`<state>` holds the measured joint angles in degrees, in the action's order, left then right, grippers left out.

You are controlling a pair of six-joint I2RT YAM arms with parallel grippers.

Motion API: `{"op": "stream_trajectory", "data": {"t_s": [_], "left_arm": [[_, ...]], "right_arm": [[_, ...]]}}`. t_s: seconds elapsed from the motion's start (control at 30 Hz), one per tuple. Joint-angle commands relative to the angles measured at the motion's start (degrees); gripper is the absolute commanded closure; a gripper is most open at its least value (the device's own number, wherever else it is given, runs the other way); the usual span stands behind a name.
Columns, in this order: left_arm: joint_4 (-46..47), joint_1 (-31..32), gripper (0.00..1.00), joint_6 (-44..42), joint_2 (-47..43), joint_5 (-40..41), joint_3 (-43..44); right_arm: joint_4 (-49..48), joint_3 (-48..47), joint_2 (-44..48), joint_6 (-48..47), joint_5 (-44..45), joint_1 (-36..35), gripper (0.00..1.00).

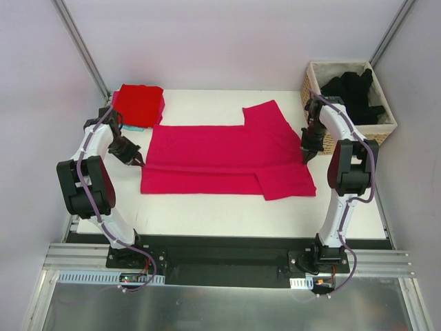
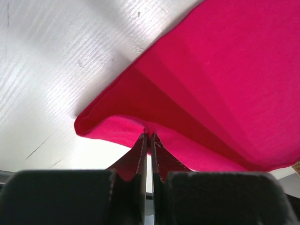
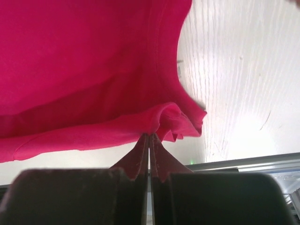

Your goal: Fold and stack the t-shirts

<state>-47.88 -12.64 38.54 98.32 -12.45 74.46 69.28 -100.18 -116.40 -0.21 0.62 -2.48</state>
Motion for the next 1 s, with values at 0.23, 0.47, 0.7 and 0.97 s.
{"op": "stream_trajectory", "data": {"t_s": [0.23,0.47,0.7,0.97], "left_arm": [[-1.2,3.3,1.0,1.7,3.8,-0.4,3.8],[-1.2,4.6,0.98,2.6,2.4,0.0,3.2],[-1.2,5.3,0.86,3.7,0.6,-0.1,3.5],[-1.3,6.1,0.59,5.3,-1.2,-0.6,6.1]], "right_arm": [[0.7,-8.2,-6.6,-0.9,0.1,1.2,0.99],[-0.8,-7.8,-6.9,-2.1,-2.1,1.3,0.88],[-3.7,-9.0,-3.9,-1.4,1.1,0.7,0.58],[-8.2,-9.8,5.6,-0.3,3.1,-1.1,0.52]]}}
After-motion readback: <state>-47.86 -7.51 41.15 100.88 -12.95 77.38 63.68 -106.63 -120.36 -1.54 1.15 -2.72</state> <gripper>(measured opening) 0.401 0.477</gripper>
